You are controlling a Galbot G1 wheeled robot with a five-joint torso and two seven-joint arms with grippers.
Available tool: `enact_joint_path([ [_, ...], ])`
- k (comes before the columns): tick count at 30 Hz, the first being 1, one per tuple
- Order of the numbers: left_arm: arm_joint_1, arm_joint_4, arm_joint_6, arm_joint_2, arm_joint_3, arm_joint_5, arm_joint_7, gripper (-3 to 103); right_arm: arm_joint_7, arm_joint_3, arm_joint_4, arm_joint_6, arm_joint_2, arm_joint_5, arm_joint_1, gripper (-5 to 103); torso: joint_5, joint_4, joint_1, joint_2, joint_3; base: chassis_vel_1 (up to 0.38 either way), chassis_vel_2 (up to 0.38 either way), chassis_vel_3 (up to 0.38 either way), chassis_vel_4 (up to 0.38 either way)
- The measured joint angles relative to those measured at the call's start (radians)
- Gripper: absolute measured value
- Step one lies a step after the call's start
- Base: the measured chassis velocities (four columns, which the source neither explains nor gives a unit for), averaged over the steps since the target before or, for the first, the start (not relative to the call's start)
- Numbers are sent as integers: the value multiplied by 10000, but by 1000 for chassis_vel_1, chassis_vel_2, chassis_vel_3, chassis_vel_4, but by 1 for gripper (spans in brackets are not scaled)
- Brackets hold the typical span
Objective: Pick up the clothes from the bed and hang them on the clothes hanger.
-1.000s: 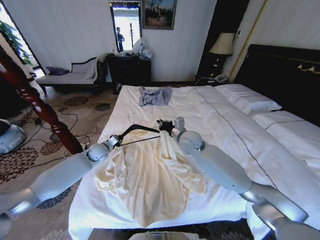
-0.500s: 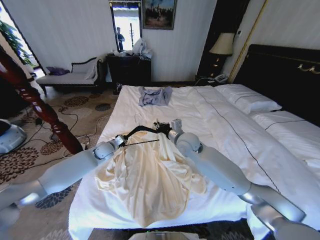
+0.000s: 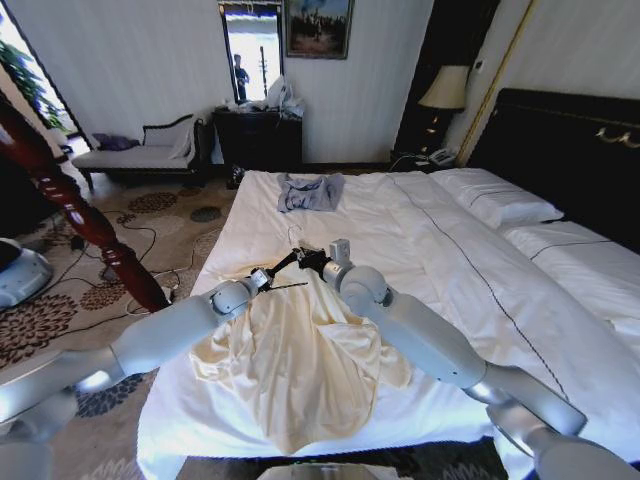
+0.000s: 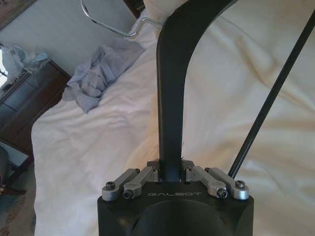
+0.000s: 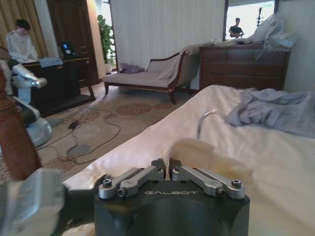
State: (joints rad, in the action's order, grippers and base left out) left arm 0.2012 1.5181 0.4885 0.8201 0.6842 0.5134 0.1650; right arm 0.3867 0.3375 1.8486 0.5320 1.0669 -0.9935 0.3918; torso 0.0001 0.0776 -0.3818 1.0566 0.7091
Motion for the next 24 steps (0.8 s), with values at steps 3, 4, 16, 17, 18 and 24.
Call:
enact_joint_path([
  [3,10,-44,-26,81,-58,0,75,19,11,60,3,12,81,-36,1,2,-1,0,0,0,0,0,0,0,0],
  [4,18,-61,-39,119,-99,0,130,19,21,95,-12,22,145,-52,-7,2,-2,2,-1,0,0,0,0,0,0],
  [16,521,-127,-714,-108,-670,-546,323,19,77,393,-289,-17,399,-549,-351,25,-2,-1,-1,0,0,0,0,0,0],
  [17,521,-127,-714,-108,-670,-546,323,19,77,393,-289,-17,399,-549,-351,25,-2,-1,-1,0,0,0,0,0,0],
  [18,584,-127,-744,-114,-755,-548,363,19,78,400,-266,-21,408,-683,-411,30,-2,-1,-1,0,0,0,0,0,0],
  [24,777,-93,-844,-99,-980,-568,512,19,205,399,-216,-32,646,-1039,-613,51,-2,0,-1,0,0,0,0,0,0],
])
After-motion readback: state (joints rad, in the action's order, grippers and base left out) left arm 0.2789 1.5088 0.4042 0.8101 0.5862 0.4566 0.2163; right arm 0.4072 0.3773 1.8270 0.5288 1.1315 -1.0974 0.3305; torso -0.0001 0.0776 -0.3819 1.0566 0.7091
